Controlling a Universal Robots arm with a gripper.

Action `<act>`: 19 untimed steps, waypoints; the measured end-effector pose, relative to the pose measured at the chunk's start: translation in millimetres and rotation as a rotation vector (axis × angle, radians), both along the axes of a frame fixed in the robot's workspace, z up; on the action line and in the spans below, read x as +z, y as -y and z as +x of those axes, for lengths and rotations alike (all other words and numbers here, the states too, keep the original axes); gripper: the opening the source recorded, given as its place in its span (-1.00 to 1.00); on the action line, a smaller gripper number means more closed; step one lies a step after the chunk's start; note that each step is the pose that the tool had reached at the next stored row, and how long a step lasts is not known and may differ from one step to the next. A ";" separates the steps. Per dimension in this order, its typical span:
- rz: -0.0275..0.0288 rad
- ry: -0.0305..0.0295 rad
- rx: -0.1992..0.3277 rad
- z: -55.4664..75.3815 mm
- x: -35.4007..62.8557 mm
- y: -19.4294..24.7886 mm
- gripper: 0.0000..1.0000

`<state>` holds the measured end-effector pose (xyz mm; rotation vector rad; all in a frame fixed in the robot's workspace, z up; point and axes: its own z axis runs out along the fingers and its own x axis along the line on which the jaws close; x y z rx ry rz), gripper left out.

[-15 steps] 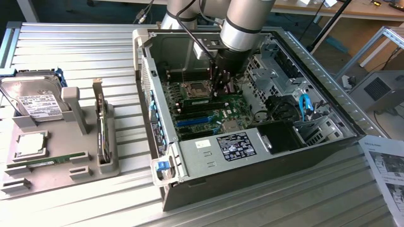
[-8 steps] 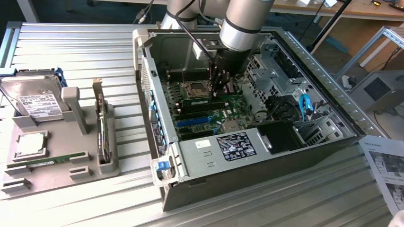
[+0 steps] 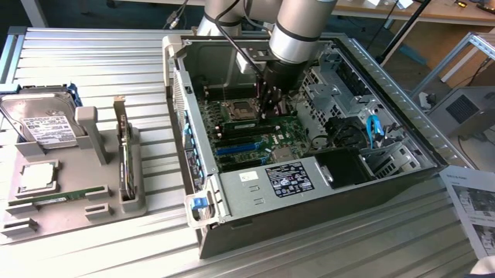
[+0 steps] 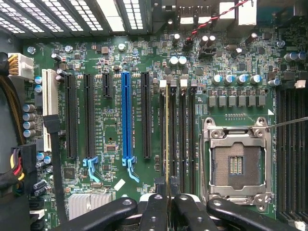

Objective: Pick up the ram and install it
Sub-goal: 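Insert the ram into the slot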

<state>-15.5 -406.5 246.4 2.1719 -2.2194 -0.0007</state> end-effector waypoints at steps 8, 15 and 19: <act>-0.0001 0.0000 0.000 0.0 -3.0 0.0 -0.76; -0.0002 0.0000 0.000 0.0 -4.5 0.0 -0.76; 0.0003 0.0001 0.001 0.0 -4.6 0.0 -0.76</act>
